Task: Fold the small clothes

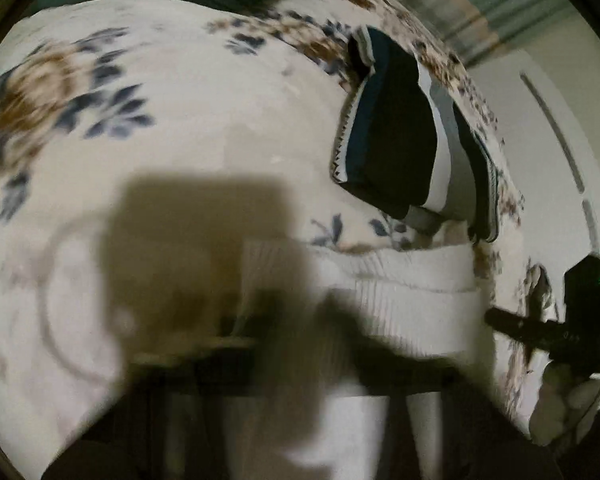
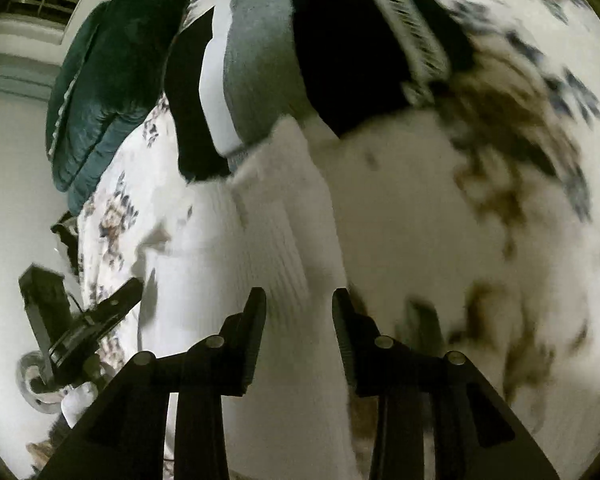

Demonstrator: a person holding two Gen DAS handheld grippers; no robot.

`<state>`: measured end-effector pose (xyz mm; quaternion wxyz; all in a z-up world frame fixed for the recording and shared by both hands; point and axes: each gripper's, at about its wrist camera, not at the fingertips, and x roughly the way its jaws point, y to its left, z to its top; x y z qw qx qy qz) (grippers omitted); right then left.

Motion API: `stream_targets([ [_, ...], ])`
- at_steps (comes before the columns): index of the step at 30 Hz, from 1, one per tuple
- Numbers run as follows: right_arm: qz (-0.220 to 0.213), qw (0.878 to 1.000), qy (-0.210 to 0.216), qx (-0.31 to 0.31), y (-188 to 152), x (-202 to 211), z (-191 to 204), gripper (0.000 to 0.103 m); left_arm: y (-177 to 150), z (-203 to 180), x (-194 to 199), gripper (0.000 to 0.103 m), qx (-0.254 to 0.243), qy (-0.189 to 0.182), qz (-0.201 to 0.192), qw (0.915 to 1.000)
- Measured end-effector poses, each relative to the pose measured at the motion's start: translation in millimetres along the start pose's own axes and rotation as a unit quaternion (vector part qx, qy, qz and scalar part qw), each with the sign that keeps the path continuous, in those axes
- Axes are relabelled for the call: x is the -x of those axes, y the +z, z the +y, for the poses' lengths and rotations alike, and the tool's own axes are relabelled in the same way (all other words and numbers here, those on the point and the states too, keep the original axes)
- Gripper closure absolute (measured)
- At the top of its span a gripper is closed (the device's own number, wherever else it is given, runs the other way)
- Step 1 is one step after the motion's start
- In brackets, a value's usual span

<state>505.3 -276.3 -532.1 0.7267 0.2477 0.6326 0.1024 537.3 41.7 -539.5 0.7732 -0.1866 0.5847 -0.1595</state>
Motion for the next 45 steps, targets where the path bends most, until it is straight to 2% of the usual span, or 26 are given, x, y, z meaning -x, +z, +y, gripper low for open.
stream_targets([
  [1,-0.006,1.0,-0.006,0.003,6,2,4,0.098,3,-4,4,0.097,-0.007,0.0,-0.009,0.9999],
  [4,-0.044,0.999,-0.018,0.009,11,17,12,0.099,4,-4,29,0.097,-0.009,-0.009,-0.039,0.9992],
  [6,-0.06,0.998,-0.017,0.004,12,28,12,0.099,7,4,49,0.097,0.005,-0.019,-0.06,0.998],
  [9,-0.072,0.997,-0.013,-0.004,17,39,13,0.099,10,21,61,0.097,0.038,-0.029,-0.066,0.9966],
  [12,-0.071,0.997,-0.016,-0.002,29,34,20,0.1,16,39,51,0.097,0.068,-0.024,-0.061,0.9955],
  [16,-0.057,0.997,-0.051,0.004,57,3,25,0.1,23,60,23,0.097,0.103,-0.024,-0.038,0.9937],
  [18,-0.034,0.996,-0.08,0.007,68,-19,23,0.1,24,68,3,0.097,0.107,-0.013,-0.016,0.9941],
  [21,-0.005,0.996,-0.093,-0.003,71,-40,14,0.1,19,72,-13,0.097,0.111,-0.028,0.006,0.9934],
  [22,0.002,0.996,-0.087,-0.005,70,-43,12,0.1,19,73,-10,0.096,0.112,-0.04,0.007,0.9929],
  [24,0.012,0.998,-0.054,-0.008,68,-40,10,0.099,16,73,-1,0.089,0.119,-0.068,0.013,0.9904],
  [27,0.033,0.998,0.026,-0.04,63,-28,-8,0.094,6,76,18,0.079,0.134,-0.104,0.018,0.9854],
  [28,0.036,0.997,0.036,-0.052,60,-23,-15,0.086,3,76,22,0.075,0.136,-0.109,0.016,0.9847],
  [29,0.037,0.996,0.047,-0.067,55,-16,-25,0.074,-3,77,26,0.064,0.141,-0.109,0.015,0.9839],
  [30,0.034,0.994,0.068,-0.082,48,-7,-36,0.069,-11,78,29,0.056,0.144,-0.114,0.016,0.9828],
  [33,0.044,0.988,0.101,-0.109,23,4,-56,0.057,-31,74,23,0.053,0.141,-0.121,0.034,0.982],
  [35,0.059,0.985,0.113,-0.114,8,-2,-59,0.052,-37,67,19,0.055,0.137,-0.116,0.027,0.9834],
  [36,0.068,0.984,0.117,-0.113,2,-5,-59,0.052,-39,63,22,0.065,0.131,-0.107,0.014,0.9855],
  [38,0.067,0.984,0.122,-0.111,-9,-7,-57,0.056,-35,53,27,0.096,0.119,-0.105,-0.004,0.9873],
  [39,0.056,0.985,0.124,-0.104,-12,-5,-53,0.066,-34,48,33,0.096,0.116,-0.1,-0.016,0.9881],
  [40,0.05,0.988,0.117,-0.092,-15,-5,-47,0.092,-36,47,39,0.097,0.116,-0.098,-0.025,0.9881],
  [41,0.041,0.989,0.113,-0.085,-15,0,-42,0.098,-35,47,46,0.097,0.118,-0.096,-0.038,0.9876],
  [45,-0.028,0.994,0.063,-0.084,-5,31,-33,0.1,-27,67,48,0.098,0.133,-0.083,-0.046,0.9866],
])
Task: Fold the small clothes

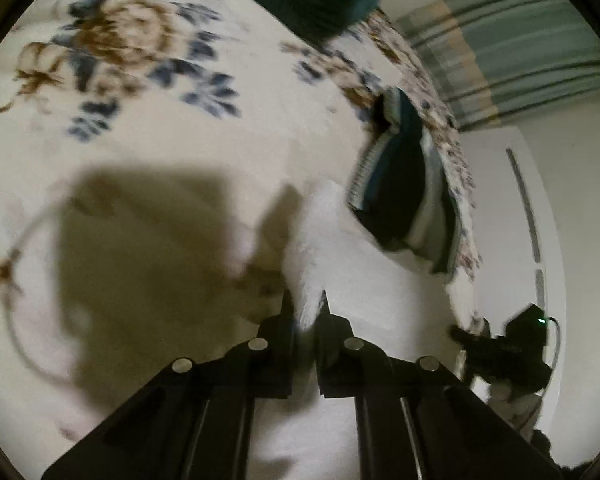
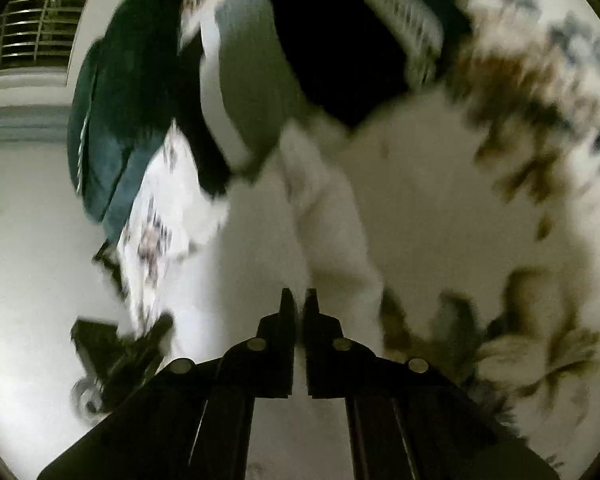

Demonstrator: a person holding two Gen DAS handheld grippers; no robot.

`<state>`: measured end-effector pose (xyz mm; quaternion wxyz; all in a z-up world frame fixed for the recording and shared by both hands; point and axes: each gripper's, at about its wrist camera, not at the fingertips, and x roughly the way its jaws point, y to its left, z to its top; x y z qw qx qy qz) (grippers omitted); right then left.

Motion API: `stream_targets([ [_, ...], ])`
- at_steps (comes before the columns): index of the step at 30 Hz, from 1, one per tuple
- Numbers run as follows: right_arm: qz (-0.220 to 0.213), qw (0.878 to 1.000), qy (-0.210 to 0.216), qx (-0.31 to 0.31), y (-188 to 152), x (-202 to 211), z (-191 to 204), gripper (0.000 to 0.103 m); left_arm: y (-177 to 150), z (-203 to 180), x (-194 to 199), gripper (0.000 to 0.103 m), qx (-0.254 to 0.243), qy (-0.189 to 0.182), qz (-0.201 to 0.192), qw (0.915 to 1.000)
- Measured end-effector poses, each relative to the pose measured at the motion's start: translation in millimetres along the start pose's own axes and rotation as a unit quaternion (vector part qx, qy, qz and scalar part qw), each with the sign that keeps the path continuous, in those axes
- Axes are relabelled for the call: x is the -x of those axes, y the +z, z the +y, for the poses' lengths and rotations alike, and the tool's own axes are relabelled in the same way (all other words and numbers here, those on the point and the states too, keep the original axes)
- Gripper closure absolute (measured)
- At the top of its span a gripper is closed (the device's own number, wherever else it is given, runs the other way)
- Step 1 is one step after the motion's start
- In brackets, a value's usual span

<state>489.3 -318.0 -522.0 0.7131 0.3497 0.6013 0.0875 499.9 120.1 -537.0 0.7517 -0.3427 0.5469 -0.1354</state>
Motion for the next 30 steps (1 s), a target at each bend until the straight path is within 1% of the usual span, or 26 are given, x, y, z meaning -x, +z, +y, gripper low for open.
stream_targets([
  [1,0.002,1.0,-0.009,0.001,5,1,-3,0.1,1,6,-3,0.097,0.004,-0.006,0.009,0.9999],
  [2,0.01,1.0,-0.014,-0.003,7,-3,-6,0.1,2,13,-8,0.097,0.013,-0.02,0.029,0.9993],
  [3,0.022,1.0,-0.02,-0.006,7,-9,-10,0.1,2,14,-13,0.095,0.015,-0.023,0.043,0.9987],
  [4,0.041,0.999,-0.025,-0.001,7,-17,-10,0.1,0,12,-16,0.093,0.007,-0.019,0.057,0.9982],
  [5,0.061,0.998,-0.025,0.005,5,-24,-11,0.099,-1,7,-19,0.09,0.0,-0.019,0.066,0.9977],
  [6,0.075,0.997,-0.024,0.002,6,-28,-13,0.098,-4,4,-20,0.079,-0.004,-0.02,0.077,0.9968],
  [7,0.089,0.996,-0.019,-0.009,4,-31,-19,0.091,-7,4,-19,0.074,-0.003,-0.024,0.079,0.9966],
  [8,0.097,0.995,-0.012,-0.016,3,-31,-24,0.072,-9,6,-17,0.059,0.002,-0.036,0.079,0.9962],
  [9,0.099,0.995,0.001,-0.025,1,-29,-31,0.06,-13,10,-17,0.046,0.012,-0.051,0.077,0.9956],
  [10,0.095,0.995,0.015,-0.034,-3,-26,-39,0.043,-16,12,-17,0.043,0.017,-0.058,0.076,0.9953],
  [11,0.097,0.994,0.033,-0.039,-5,-27,-44,0.036,-19,16,-18,0.04,0.026,-0.068,0.075,0.9945],
  [12,0.107,0.992,0.055,-0.044,-9,-30,-49,0.033,-22,21,-22,0.04,0.035,-0.076,0.078,0.9935],
  [14,0.132,0.985,0.096,-0.053,-20,-39,-59,0.021,-29,26,-28,0.039,0.048,-0.094,0.083,0.991],
  [15,0.146,0.982,0.11,-0.054,-25,-46,-62,0.019,-31,28,-33,0.038,0.054,-0.101,0.087,0.9895],
  [16,0.166,0.977,0.122,-0.052,-31,-57,-64,0.018,-32,29,-39,0.038,0.057,-0.106,0.089,0.9887],
  [18,0.194,0.971,0.132,-0.041,-39,-80,-63,0.018,-31,26,-46,0.035,0.052,-0.115,0.093,0.9876],
  [19,0.205,0.968,0.141,-0.038,-42,-88,-61,0.016,-30,23,-49,0.035,0.049,-0.115,0.096,0.9875],
  [20,0.211,0.966,0.146,-0.036,-42,-96,-60,0.014,-29,19,-52,0.034,0.045,-0.121,0.097,0.9869],
  [21,0.212,0.965,0.15,-0.033,-43,-101,-58,0.014,-28,15,-55,0.037,0.039,-0.121,0.096,0.9872],
  [22,0.214,0.964,0.154,-0.03,-42,-105,-55,0.013,-28,9,-56,0.038,0.03,-0.116,0.093,0.9884],
  [23,0.211,0.965,0.155,-0.028,-41,-106,-53,0.017,-28,6,-54,0.058,0.022,-0.113,0.091,0.9892],
  [24,0.204,0.967,0.151,-0.021,-41,-107,-48,0.02,-28,0,-54,0.082,0.008,-0.096,0.091,0.9911],
  [26,0.193,0.971,0.142,-0.008,-42,-103,-42,0.046,-29,-5,-48,0.083,0.002,-0.088,0.082,0.9928],
  [28,0.178,0.974,0.139,-0.017,-43,-92,-42,0.055,-30,-7,-39,0.084,0.006,-0.085,0.072,0.9937],
  [30,0.168,0.977,0.129,-0.008,-46,-84,-36,0.058,-31,-21,-28,0.084,-0.013,-0.075,0.062,0.9952],
])
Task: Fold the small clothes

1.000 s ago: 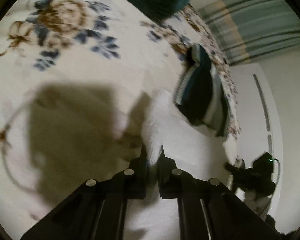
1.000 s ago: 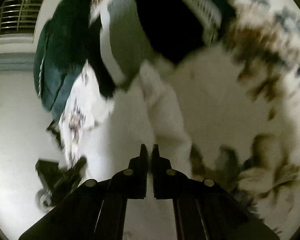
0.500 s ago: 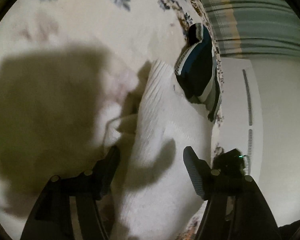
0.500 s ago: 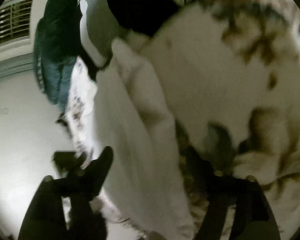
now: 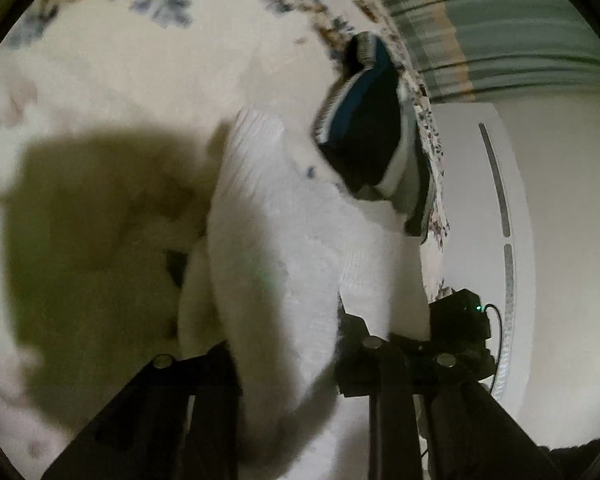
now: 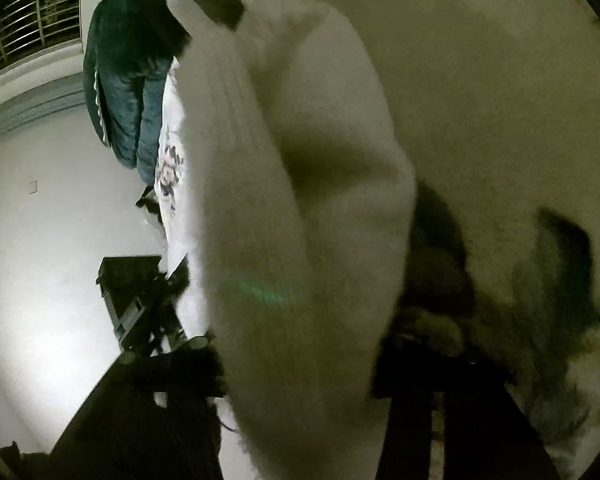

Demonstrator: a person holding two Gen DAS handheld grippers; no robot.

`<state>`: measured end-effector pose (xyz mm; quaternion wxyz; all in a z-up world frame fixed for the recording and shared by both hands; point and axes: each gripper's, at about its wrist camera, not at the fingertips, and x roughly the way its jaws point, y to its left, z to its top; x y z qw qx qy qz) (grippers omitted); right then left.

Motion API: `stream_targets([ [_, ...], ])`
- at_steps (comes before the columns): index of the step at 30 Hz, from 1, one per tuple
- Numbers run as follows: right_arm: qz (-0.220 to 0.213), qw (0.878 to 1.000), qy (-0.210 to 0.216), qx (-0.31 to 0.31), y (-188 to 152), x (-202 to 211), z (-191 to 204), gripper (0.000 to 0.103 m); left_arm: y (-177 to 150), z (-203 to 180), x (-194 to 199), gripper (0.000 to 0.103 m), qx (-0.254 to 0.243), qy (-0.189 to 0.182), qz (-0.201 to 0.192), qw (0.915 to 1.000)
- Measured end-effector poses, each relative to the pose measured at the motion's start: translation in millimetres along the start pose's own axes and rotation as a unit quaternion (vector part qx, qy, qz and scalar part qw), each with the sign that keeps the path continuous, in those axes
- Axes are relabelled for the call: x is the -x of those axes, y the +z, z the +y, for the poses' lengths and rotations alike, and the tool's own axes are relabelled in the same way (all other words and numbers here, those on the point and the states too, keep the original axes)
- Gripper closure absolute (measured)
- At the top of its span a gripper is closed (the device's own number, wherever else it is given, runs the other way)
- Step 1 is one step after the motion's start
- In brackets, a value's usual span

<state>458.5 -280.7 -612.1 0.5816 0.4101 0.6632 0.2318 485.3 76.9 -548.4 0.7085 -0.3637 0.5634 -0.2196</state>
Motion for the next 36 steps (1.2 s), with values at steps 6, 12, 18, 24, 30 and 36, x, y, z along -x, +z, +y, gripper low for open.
stream_targets([
  [6,-0.032,0.999,-0.008,0.029,-14,35,40,0.061,3,-49,32,0.084,-0.04,0.008,-0.02,0.999],
  [12,-0.078,0.994,0.007,0.07,-12,101,102,0.061,29,-113,56,0.084,-0.081,-0.003,-0.044,0.9957],
  [18,-0.135,0.986,0.014,0.1,21,173,160,0.061,89,-190,47,0.084,-0.118,-0.03,-0.07,0.9901],
  [24,-0.177,0.978,0.018,0.105,105,210,174,0.061,170,-224,-10,0.084,-0.136,-0.041,-0.069,0.9874],
  [30,-0.17,0.983,0.003,0.076,204,185,117,0.061,212,-199,-100,0.083,-0.147,0.018,-0.034,0.9884],
  [36,-0.149,0.986,-0.033,0.066,247,168,69,0.059,214,-181,-139,0.074,-0.144,0.057,-0.022,0.9877],
])
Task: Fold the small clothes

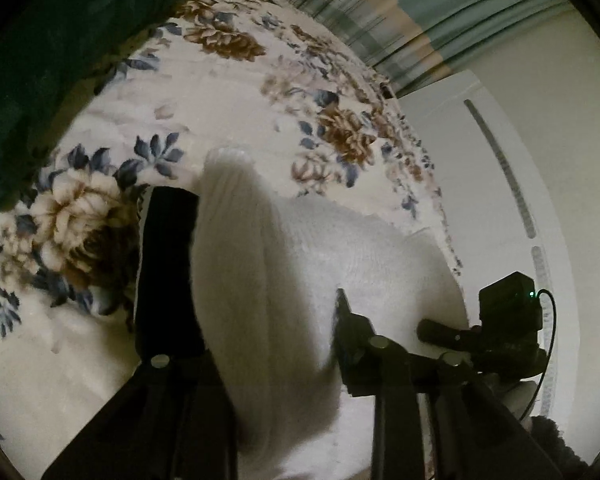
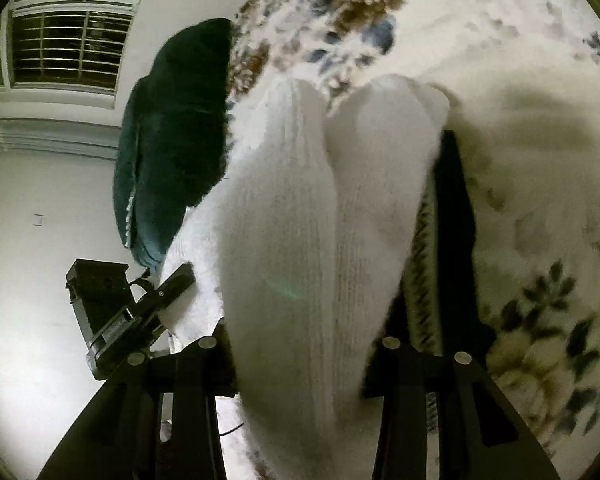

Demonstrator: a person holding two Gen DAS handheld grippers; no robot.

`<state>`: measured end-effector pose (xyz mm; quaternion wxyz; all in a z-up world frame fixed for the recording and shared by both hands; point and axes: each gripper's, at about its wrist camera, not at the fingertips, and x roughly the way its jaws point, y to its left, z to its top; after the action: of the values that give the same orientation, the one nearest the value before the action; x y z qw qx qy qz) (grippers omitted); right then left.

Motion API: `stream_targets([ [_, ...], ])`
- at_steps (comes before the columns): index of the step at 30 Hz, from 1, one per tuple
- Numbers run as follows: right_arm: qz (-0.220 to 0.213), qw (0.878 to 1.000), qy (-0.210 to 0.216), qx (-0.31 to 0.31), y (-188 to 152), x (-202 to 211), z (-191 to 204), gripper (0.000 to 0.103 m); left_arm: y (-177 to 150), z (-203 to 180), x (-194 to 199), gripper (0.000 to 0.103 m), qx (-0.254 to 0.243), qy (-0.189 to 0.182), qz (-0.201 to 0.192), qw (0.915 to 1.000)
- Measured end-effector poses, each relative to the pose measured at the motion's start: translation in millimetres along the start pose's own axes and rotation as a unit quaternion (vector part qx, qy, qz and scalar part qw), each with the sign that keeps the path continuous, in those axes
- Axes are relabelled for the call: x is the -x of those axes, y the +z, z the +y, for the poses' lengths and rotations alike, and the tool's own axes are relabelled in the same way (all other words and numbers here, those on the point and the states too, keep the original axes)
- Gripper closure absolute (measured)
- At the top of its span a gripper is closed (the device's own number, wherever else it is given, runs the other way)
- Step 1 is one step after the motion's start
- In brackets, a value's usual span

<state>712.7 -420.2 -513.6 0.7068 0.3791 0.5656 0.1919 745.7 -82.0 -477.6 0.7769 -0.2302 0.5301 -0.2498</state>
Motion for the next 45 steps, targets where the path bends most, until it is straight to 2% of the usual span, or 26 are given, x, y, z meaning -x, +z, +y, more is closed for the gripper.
stream_targets([
  [2,0.007,1.0,-0.025,0.005,3,-3,-2,0.049,-1,-4,-2,0.072,-0.007,0.037,0.0,0.9993],
  [3,0.009,0.999,-0.046,0.008,2,-2,0,0.043,-3,-8,-1,0.062,-0.013,0.058,-0.001,0.9982],
  [4,0.005,0.997,-0.075,0.008,4,-1,3,0.038,-3,-11,-1,0.058,-0.016,0.08,-0.003,0.9966],
  [6,-0.01,0.992,-0.125,0.024,1,3,11,0.028,-3,-17,0,0.032,-0.026,0.118,-0.01,0.9926],
  [7,-0.023,0.985,-0.168,0.044,-3,6,20,0.022,-4,-19,2,0.026,-0.035,0.138,-0.018,0.9896],
  [9,-0.051,0.962,-0.254,0.08,-15,12,37,0.011,-8,-28,8,0.007,-0.055,0.198,-0.041,0.9778],
  [10,-0.069,0.945,-0.306,0.098,-24,14,46,0.001,-10,-31,10,0.002,-0.062,0.21,-0.049,0.9746],
  [12,-0.094,0.913,-0.377,0.122,-41,17,60,0.0,-22,-41,17,0.0,-0.076,0.241,-0.053,0.9661],
  [14,-0.105,0.898,-0.408,0.128,-58,22,69,0.0,-34,-52,20,0.0,-0.093,0.267,-0.057,0.9576],
  [21,-0.143,0.874,-0.446,0.13,-117,60,101,0.0,-72,-93,38,0.0,-0.11,0.274,-0.048,0.9541],
  [26,-0.164,0.867,-0.452,0.131,-160,106,135,0.0,-95,-132,75,0.0,-0.117,0.281,-0.065,0.9503],
  [33,-0.199,0.858,-0.451,0.142,-220,180,198,0.0,-132,-194,158,0.0,-0.121,0.294,-0.101,0.9426],
  [37,-0.228,0.849,-0.451,0.155,-266,234,245,0.0,-158,-232,212,0.0,-0.128,0.297,-0.121,0.9385],
  [41,-0.249,0.844,-0.446,0.164,-313,283,286,0.0,-184,-268,262,0.0,-0.137,0.298,-0.136,0.9347],
  [45,-0.271,0.837,-0.442,0.174,-365,332,326,0.0,-209,-301,302,0.0,-0.147,0.293,-0.146,0.9334],
])
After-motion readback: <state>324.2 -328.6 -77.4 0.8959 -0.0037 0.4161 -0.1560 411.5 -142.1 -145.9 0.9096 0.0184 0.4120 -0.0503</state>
